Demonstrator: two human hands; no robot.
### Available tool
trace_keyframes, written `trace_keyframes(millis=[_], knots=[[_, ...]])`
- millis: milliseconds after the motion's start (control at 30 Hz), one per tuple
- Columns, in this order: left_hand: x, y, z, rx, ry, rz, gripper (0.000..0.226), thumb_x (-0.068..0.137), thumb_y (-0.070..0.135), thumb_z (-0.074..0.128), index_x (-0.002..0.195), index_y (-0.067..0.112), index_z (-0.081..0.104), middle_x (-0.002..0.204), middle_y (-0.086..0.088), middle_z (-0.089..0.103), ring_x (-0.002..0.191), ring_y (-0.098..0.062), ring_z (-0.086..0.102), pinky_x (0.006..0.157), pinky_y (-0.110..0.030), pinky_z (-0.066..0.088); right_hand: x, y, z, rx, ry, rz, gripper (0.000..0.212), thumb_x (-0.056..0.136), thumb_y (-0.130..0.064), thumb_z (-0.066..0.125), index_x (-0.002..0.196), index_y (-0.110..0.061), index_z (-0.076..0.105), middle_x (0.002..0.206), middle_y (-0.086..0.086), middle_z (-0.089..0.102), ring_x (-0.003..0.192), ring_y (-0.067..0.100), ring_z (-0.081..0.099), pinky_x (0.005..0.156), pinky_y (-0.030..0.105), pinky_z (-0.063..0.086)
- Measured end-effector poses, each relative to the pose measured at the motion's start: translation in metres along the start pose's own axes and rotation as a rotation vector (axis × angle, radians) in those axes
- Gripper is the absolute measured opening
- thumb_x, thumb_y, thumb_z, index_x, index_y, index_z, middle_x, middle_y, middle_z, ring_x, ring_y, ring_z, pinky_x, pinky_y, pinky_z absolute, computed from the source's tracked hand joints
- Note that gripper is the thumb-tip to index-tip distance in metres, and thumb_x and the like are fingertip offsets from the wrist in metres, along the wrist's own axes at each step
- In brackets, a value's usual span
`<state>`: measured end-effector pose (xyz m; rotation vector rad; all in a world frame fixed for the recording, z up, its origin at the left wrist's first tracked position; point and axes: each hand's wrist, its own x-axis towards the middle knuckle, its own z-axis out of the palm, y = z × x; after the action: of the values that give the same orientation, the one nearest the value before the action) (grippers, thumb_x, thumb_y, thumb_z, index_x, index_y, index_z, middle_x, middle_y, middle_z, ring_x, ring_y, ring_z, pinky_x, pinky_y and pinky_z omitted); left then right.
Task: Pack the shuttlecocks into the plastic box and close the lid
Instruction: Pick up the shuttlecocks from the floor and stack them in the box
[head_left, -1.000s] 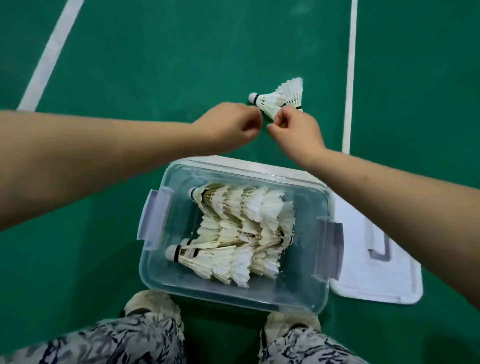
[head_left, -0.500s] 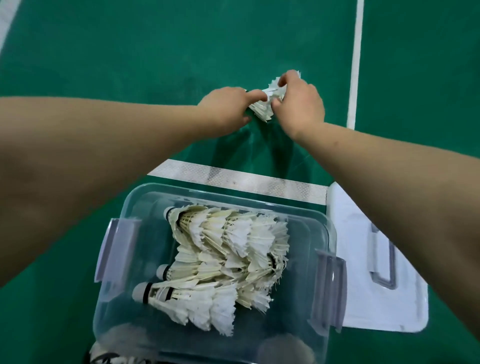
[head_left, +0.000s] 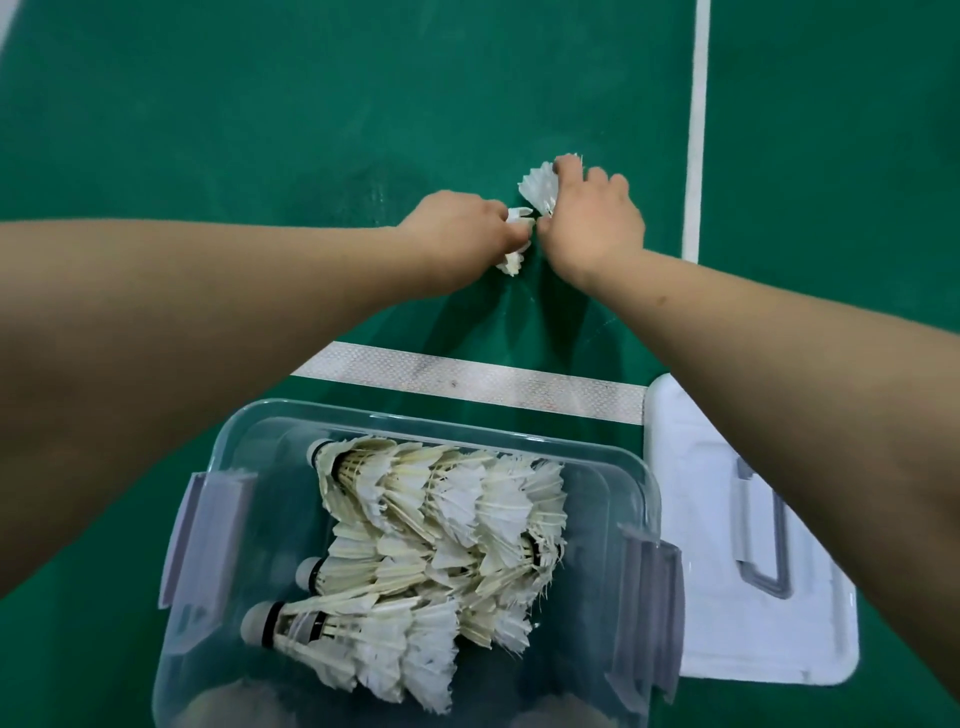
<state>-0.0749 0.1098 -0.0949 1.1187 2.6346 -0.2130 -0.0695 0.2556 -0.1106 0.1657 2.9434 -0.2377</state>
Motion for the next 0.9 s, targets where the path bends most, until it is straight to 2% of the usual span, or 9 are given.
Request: trace_keyframes(millis=[100,200,300,400,500,600,767,900], knots=[[-0.005,0.005,0.0,0.01,-0.013,0.013,0.015,0.094,0.017,0.042,0.107,0.012,0.047,0.09,-0.013,0.051,0.081,-0.033,0.054,0.056,-0.036,0.035,0.002,0.0,-0.003,-0.048,-0.01,-0.019,0.055,0.089,-0.017,0.046,0.14,-0.02,0.025,0.127,0.016,0.046,0.117,0.035,0.04,0.084,0.042,0.039],[-0.009,0.008,-0.001,0.009,-0.01,0.048,0.019,0.096,0.023,0.038,0.107,0.01,0.047,0.092,-0.015,0.054,0.085,-0.035,0.056,0.059,-0.038,0.038,0.007,-0.001,-0.011,-0.126,-0.037,-0.024,0.046,0.088,-0.02,0.047,0.133,-0.016,0.034,0.127,0.017,0.045,0.118,0.035,0.038,0.085,0.041,0.038],[-0.015,0.009,-0.002,0.007,0.001,0.069,0.021,0.096,0.028,0.037,0.105,0.012,0.048,0.092,-0.013,0.055,0.085,-0.034,0.056,0.058,-0.036,0.036,0.01,-0.001,-0.017,-0.209,-0.015,-0.047,0.034,0.088,-0.02,0.048,0.121,-0.01,0.043,0.124,0.018,0.046,0.117,0.035,0.039,0.084,0.04,0.038],[-0.023,0.009,-0.001,-0.013,-0.003,0.066,0.023,0.096,0.03,0.036,0.101,0.013,0.05,0.089,-0.011,0.055,0.082,-0.032,0.054,0.056,-0.035,0.033,0.008,0.004,-0.018,-0.256,0.01,-0.071,0.031,0.087,-0.017,0.049,0.117,-0.01,0.049,0.123,0.017,0.043,0.116,0.036,0.038,0.083,0.039,0.036],[-0.032,0.011,-0.001,-0.025,-0.008,0.07,0.025,0.097,0.031,0.035,0.102,0.012,0.05,0.09,-0.011,0.056,0.081,-0.032,0.054,0.057,-0.035,0.034,0.005,0.006,-0.017,-0.316,0.019,-0.164,0.028,0.088,-0.018,0.047,0.114,-0.012,0.056,0.123,0.014,0.043,0.117,0.035,0.035,0.083,0.039,0.033],[-0.04,0.012,-0.007,-0.054,0.011,0.048,0.025,0.096,0.031,0.036,0.102,0.012,0.051,0.09,-0.012,0.057,0.083,-0.032,0.054,0.059,-0.035,0.037,0.0,0.003,-0.02,-0.347,-0.081,-0.27,0.029,0.089,-0.018,0.046,0.114,-0.01,0.058,0.123,0.013,0.049,0.118,0.034,0.039,0.088,0.041,0.036],[-0.053,0.015,-0.017,-0.099,0.04,0.007,0.025,0.095,0.033,0.038,0.104,0.014,0.051,0.094,-0.012,0.058,0.086,-0.032,0.055,0.061,-0.035,0.038,-0.019,0.001,-0.028,-0.313,-0.121,-0.286,0.031,0.083,0.0,0.04,0.112,-0.006,0.049,0.114,0.017,0.056,0.109,0.034,0.05,0.087,0.04,0.037],[-0.066,0.018,-0.025,-0.098,0.073,0.001,0.025,0.095,0.035,0.038,0.102,0.014,0.051,0.092,-0.012,0.059,0.084,-0.031,0.055,0.061,-0.034,0.039,-0.038,0.0,-0.032,-0.184,-0.16,-0.273,0.03,0.082,0.005,0.041,0.107,-0.01,0.045,0.101,0.014,0.062,0.086,0.031,0.052,0.079,0.039,0.035]])
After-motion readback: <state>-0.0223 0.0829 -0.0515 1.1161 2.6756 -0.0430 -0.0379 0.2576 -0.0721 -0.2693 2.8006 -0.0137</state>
